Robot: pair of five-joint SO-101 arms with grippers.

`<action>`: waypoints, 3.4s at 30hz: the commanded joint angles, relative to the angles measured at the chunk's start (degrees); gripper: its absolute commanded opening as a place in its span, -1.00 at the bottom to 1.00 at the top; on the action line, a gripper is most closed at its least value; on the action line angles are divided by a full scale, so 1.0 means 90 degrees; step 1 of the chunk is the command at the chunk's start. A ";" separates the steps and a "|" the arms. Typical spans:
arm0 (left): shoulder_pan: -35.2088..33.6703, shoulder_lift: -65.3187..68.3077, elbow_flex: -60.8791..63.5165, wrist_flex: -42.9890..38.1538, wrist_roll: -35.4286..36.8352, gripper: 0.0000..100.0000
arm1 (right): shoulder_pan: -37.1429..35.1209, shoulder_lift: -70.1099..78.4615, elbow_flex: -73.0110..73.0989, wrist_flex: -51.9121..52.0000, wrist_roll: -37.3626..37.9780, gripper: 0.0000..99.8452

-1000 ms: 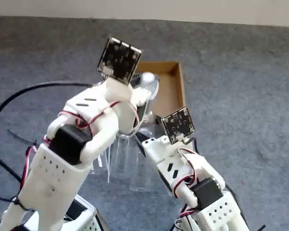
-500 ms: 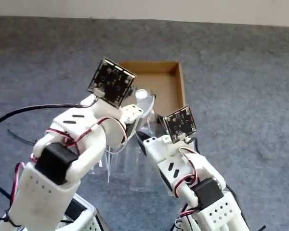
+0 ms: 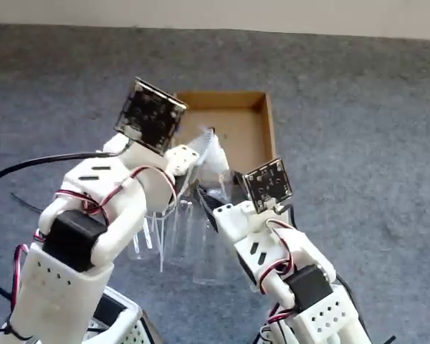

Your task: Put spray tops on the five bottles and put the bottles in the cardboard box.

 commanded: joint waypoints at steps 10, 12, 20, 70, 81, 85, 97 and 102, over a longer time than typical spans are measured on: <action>0.0728 -0.0063 0.0581 -0.0264 -0.0303 -0.71 | 0.0083 -0.0044 -0.0054 -0.0239 -0.0049 -0.99; 0.0728 -0.0063 0.0435 -0.0215 -0.0303 -0.71 | 0.0073 -0.0063 -0.0054 -0.0239 -0.0039 -0.99; 0.0093 -0.0269 -0.0698 0.0527 -0.0303 -0.71 | 0.0122 -0.0083 -0.0083 -0.0239 -0.0049 -0.99; -0.4371 -0.1148 0.5416 -0.1797 -0.0293 -0.70 | 0.0757 1.1473 -0.7067 -0.4830 -0.0088 -0.99; -0.4371 -0.1148 0.5426 -0.1797 -0.0293 -0.70 | 0.0737 1.1619 -0.7116 -0.5407 -0.0068 -0.98; -0.4371 -0.1148 0.5426 -0.1797 -0.0293 -0.70 | 0.0679 1.1629 -0.7096 -0.5397 -0.0059 -0.82; -0.4371 -0.1148 0.5426 -0.1797 -0.0293 -0.70 | 0.0513 1.1609 -0.7116 -0.4860 -0.0078 -0.49; -0.4371 -0.1148 0.5426 -0.1797 -0.0293 -0.70 | 0.0513 1.1609 -0.7136 -0.4459 -0.0068 -0.36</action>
